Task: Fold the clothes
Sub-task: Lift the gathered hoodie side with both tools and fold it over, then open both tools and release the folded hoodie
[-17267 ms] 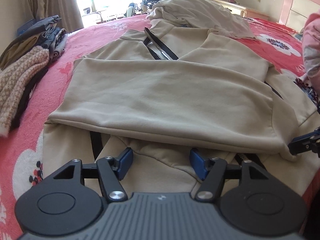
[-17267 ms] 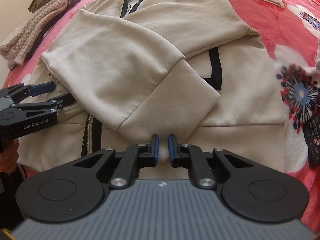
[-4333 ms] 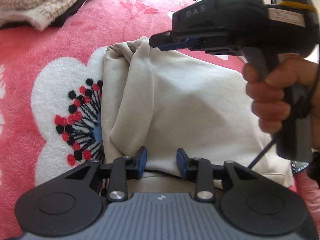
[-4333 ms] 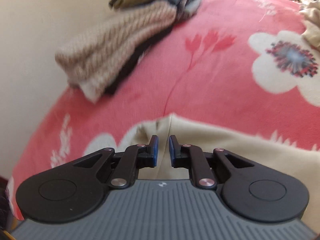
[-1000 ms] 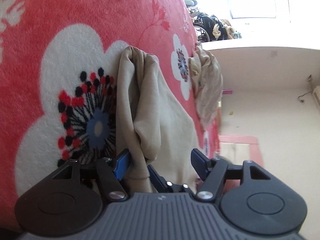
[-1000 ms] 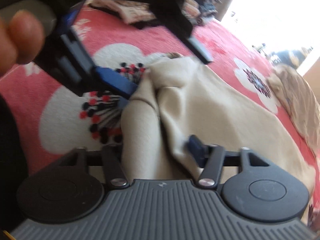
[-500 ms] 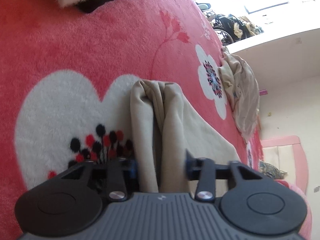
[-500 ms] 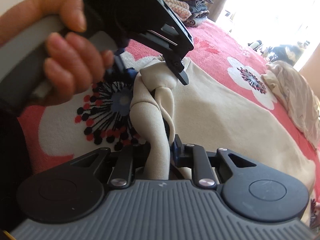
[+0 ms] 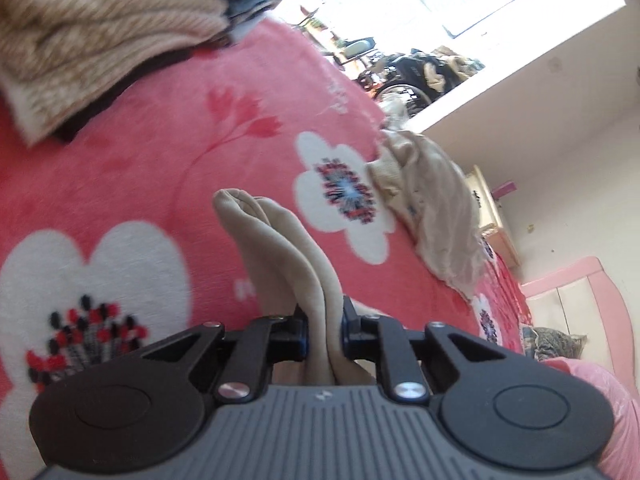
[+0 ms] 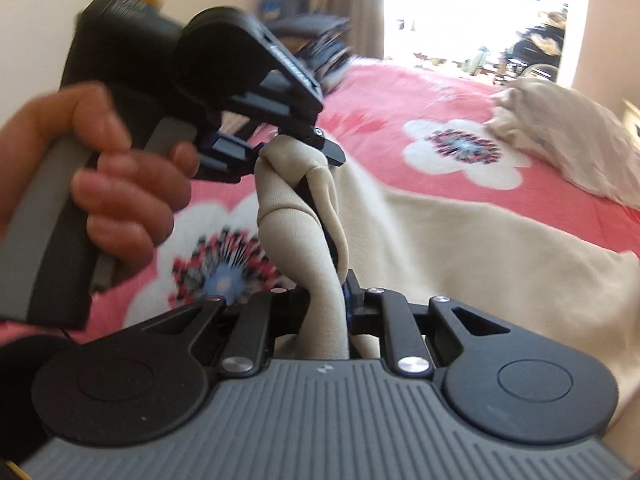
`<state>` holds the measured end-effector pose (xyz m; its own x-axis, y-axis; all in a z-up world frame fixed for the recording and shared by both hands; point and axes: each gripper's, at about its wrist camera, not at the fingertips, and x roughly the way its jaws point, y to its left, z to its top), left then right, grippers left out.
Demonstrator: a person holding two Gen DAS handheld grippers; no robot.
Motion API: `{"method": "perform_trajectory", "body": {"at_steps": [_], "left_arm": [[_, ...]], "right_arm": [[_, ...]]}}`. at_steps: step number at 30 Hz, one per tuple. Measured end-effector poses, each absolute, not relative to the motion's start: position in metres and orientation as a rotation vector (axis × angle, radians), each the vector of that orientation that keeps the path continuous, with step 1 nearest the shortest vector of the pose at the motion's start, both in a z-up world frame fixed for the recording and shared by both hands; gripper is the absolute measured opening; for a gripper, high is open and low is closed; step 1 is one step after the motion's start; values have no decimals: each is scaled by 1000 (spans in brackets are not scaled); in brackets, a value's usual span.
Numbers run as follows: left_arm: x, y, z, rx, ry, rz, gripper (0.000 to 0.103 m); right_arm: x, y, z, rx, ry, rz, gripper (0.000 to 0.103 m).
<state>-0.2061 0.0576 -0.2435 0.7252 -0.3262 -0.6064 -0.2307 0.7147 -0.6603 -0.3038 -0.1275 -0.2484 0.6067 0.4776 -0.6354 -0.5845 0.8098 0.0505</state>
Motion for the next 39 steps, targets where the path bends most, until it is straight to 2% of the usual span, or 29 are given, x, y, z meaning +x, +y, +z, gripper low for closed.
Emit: {"method": "perform_trajectory", "body": {"at_steps": [6, 12, 22, 24, 27, 28, 32, 36, 37, 39], "left_arm": [[-181, -14, -204, -662, 744, -151, 15], [-148, -104, -188, -504, 762, -251, 15], [-103, -234, -222, -326, 887, -400, 15], [-99, -255, -233, -279, 921, -428, 21], [-98, -269, -245, -279, 984, -470, 32], [-101, -267, -244, -297, 982, -489, 32], [-124, -246, -235, -346, 942, -528, 45], [-149, -223, -233, -281, 927, -435, 45], [-155, -217, -235, -263, 933, -409, 45], [-167, -206, -240, -251, 950, -378, 45]], "right_arm": [[-285, -190, -223, 38, 652, 519, 12], [-266, -260, -219, 246, 641, 404, 12], [-253, -376, -253, 588, 670, 211, 12], [-252, -394, -263, 633, 688, 178, 12], [-243, -419, -289, 730, 740, 140, 12], [-240, -427, -299, 777, 764, 131, 12], [-233, -448, -327, 895, 825, 95, 13], [-227, -469, -352, 1070, 871, 128, 17], [-226, -474, -355, 1091, 878, 133, 22], [-227, -483, -356, 1105, 890, 133, 24]]}}
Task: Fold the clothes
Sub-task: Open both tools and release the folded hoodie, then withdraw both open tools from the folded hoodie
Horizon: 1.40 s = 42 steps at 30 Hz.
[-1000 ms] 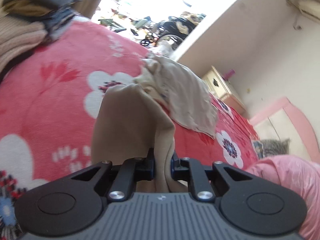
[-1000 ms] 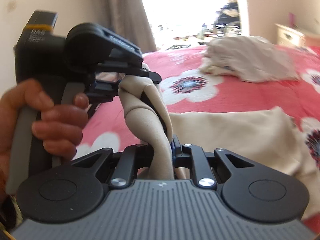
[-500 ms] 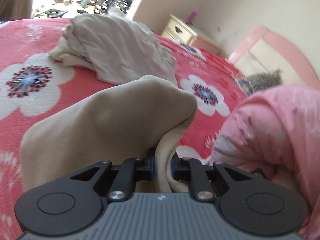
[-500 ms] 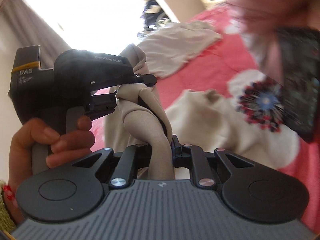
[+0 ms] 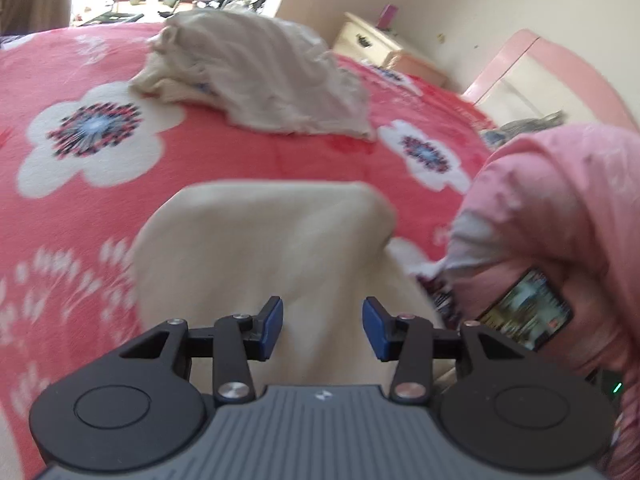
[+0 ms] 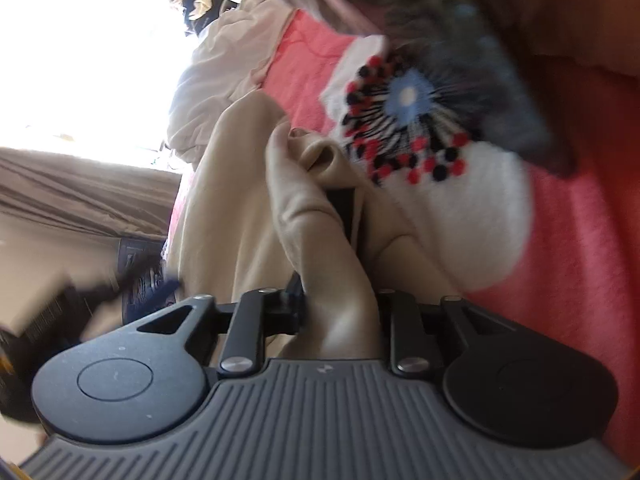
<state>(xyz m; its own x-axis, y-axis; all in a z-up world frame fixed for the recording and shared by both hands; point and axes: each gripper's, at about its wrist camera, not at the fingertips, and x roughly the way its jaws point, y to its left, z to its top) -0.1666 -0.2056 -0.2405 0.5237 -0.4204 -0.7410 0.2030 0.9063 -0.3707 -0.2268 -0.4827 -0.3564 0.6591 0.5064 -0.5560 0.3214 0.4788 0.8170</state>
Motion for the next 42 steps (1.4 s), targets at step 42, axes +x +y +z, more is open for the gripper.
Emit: {"method": "perform_trajectory", "body": {"at_steps": [42], "left_arm": [[-260, -183, -289, -126, 802, -297, 55]], "right_arm": [[-68, -382, -308, 26, 823, 239, 27]]}}
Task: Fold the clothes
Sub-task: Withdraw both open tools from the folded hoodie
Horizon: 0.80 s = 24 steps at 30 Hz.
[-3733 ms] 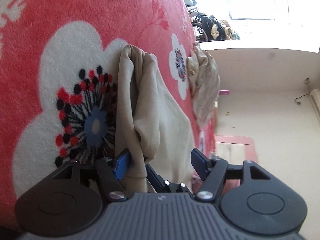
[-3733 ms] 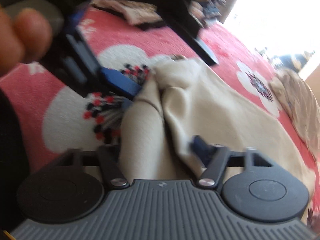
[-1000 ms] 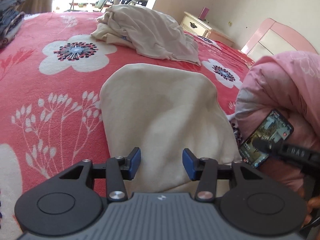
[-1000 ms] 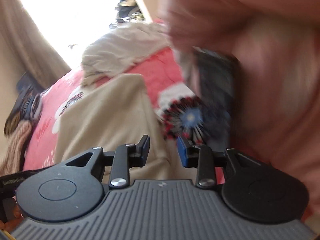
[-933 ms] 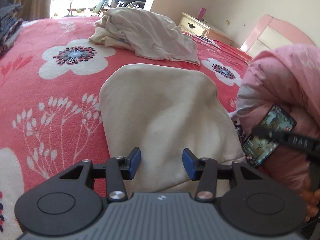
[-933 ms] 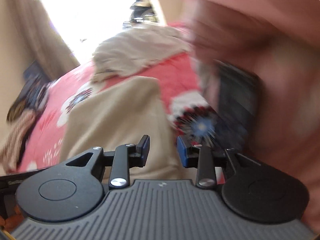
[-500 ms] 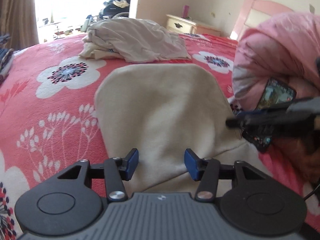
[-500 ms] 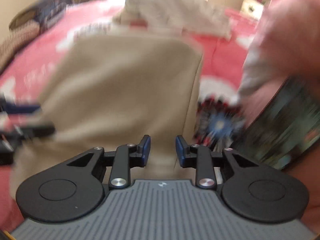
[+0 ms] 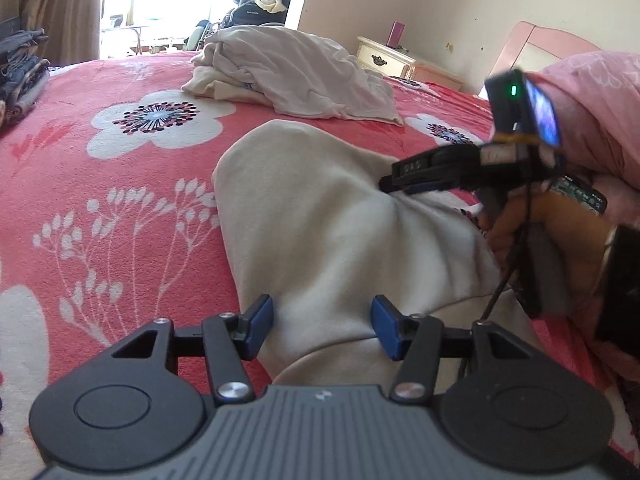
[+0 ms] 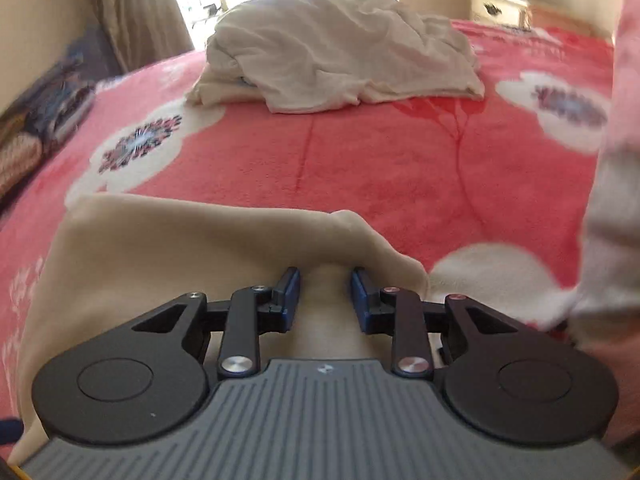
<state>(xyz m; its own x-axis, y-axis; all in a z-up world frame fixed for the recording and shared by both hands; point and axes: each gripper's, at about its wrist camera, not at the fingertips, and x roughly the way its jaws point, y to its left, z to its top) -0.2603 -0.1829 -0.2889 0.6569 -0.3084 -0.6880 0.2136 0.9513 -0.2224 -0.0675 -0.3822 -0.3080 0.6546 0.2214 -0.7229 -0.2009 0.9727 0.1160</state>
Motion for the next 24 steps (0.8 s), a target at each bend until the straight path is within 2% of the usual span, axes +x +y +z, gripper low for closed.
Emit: {"method": "perform_trajectory", "body": {"at_steps": [2, 7, 10, 13, 14, 18, 24], "left_arm": [[-262, -178, -291, -151, 793, -303, 56], [-264, -166, -301, -244, 797, -302, 59], [-263, -165, -302, -253, 797, -306, 59], [-262, -161, -306, -275, 811, -297, 59], [-261, -158, -308, -299, 813, -307, 59], [-262, -155, -311, -326, 818, -327, 60], [-265, -152, -313, -356, 819, -329, 60]], "right_arm": [[-72, -371, -286, -44, 820, 208, 28], [-109, -342, -219, -46, 636, 504, 27], [-98, -302, -228, -93, 701, 662, 25], [-71, -263, -296, -232, 846, 615, 25], [-68, -264, -313, -198, 839, 604, 25], [-74, -277, -304, -145, 837, 590, 25], [-80, -268, -253, -80, 756, 617, 25]]}}
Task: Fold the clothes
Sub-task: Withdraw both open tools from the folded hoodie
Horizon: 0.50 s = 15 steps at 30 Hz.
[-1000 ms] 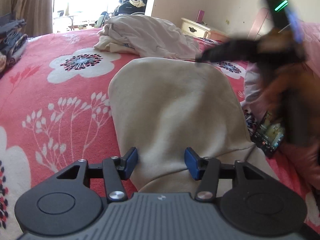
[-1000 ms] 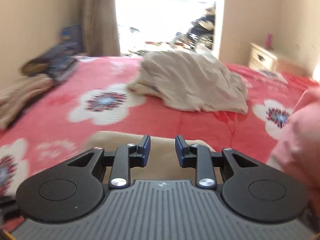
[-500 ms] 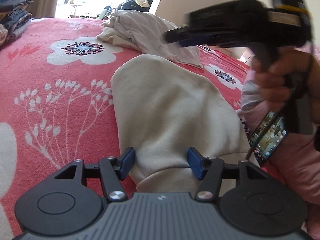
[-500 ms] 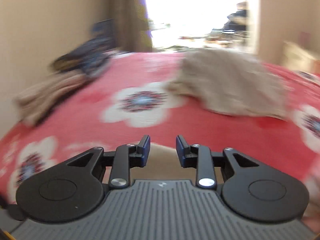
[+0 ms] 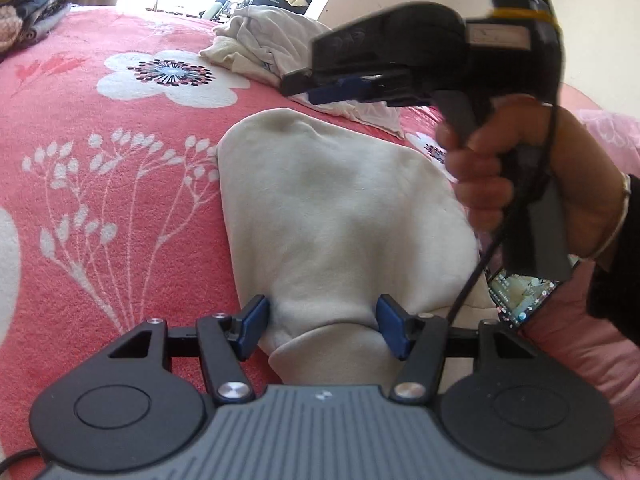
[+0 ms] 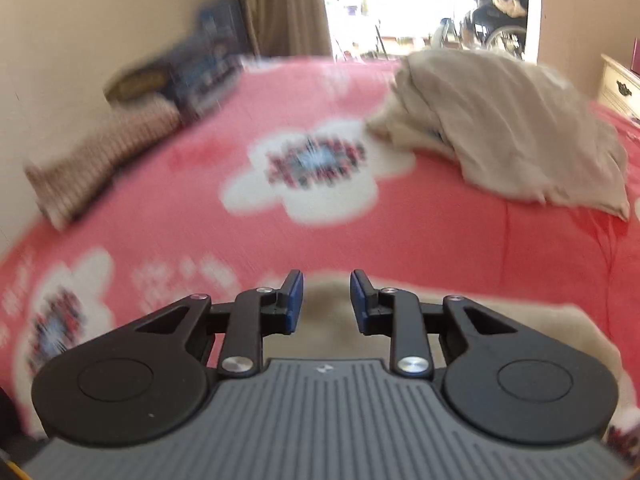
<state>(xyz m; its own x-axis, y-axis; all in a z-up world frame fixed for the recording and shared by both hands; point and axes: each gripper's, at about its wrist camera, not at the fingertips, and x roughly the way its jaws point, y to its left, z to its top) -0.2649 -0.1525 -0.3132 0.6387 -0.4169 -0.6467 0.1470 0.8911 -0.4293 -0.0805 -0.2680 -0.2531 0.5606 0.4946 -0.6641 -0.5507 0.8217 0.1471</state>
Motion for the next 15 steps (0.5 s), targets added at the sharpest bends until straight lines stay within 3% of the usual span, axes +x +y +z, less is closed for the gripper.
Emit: {"method": "perform_trajectory", "body": {"at_steps": [5, 8, 12, 15], "left_arm": [[-261, -146, -311, -388, 840, -329, 61], [-263, -148, -311, -387, 843, -328, 61], [-261, -148, -312, -385, 848, -338, 61], [-260, -148, -311, -382, 857, -339, 61]], "right_arm": [[-64, -253, -309, -107, 822, 561, 25], [-64, -275, -284, 19, 851, 536, 26], [-92, -327, -233, 12, 747, 410, 26], [-86, -368, -237, 11, 802, 256, 26]]}}
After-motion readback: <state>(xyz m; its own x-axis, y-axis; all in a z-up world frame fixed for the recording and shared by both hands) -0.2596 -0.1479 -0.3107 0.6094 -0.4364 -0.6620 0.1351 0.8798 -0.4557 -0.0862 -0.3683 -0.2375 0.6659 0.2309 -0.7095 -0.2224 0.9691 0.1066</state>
